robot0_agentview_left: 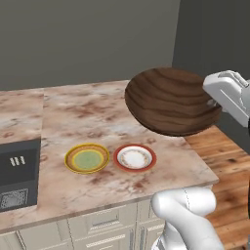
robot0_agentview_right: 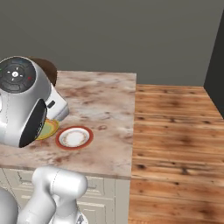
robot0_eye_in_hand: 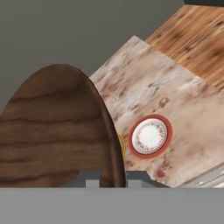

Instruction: Move the bowls from the cabinet to the plates on the dining table.

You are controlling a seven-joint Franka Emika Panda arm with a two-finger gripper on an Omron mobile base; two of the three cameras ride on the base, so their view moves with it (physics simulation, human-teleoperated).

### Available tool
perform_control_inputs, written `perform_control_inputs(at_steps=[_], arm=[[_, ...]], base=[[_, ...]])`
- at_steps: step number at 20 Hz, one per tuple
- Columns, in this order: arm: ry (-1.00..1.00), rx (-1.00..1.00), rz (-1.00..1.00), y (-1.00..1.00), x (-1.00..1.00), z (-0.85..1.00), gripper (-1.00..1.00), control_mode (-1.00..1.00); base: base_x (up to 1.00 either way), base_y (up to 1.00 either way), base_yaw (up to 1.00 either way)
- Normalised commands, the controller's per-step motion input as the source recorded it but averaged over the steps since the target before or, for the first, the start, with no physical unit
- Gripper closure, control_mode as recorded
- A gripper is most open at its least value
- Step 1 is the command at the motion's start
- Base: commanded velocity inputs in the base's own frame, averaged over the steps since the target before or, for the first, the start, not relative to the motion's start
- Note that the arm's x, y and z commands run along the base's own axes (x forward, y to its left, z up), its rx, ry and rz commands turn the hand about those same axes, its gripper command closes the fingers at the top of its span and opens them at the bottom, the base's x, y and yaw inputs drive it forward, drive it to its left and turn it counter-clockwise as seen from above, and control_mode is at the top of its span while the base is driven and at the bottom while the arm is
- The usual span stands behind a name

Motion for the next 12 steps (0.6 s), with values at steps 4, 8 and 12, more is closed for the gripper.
perform_control_inputs(at_steps=[4, 8, 12], arm=[[0.14, 0.0, 0.0, 0.21, 0.29, 0.0, 1.0, -1.0], [0.16, 0.0, 0.0, 0.23, 0.26, -0.07, 1.0, -1.0], [0.16, 0.0, 0.0, 0.32, 0.2, -0.01, 1.0, -1.0]], base=[[0.0, 0.0, 0.0], [0.0, 0.0, 0.0], [0.0, 0.0, 0.0]])
